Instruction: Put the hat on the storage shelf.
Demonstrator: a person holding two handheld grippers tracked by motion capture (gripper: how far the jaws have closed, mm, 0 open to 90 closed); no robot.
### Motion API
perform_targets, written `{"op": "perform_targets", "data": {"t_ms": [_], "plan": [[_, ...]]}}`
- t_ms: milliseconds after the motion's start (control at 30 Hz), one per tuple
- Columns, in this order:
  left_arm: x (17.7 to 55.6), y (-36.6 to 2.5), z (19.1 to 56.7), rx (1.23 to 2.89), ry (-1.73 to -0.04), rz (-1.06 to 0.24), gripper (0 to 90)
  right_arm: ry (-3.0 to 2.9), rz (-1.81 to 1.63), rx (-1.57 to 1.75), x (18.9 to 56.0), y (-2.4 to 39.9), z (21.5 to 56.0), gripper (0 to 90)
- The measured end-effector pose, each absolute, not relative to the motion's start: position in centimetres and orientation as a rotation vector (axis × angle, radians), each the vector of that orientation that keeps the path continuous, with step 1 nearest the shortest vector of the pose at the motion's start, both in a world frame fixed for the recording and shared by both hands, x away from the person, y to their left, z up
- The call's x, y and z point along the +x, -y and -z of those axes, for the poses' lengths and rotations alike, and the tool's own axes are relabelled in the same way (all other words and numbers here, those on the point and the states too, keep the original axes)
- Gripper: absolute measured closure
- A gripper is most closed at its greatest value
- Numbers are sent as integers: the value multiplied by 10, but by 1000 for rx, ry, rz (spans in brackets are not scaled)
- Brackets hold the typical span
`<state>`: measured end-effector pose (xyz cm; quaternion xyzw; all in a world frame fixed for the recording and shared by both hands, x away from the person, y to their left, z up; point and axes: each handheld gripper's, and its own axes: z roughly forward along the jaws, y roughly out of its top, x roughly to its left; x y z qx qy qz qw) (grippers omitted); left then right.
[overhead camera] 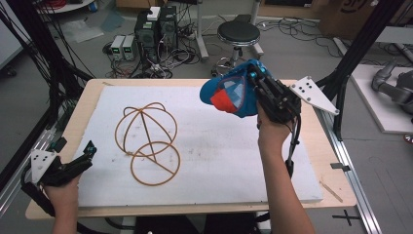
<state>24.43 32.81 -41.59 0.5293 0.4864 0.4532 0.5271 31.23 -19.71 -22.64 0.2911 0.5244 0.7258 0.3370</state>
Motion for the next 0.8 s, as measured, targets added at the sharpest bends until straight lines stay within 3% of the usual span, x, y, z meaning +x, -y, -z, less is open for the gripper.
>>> {"op": "perform_targets", "data": {"t_ms": [800], "plan": [[245,-331,416,1251,-1173,-1083,128,-1457,-1996,607,313,103,191,899]]}}
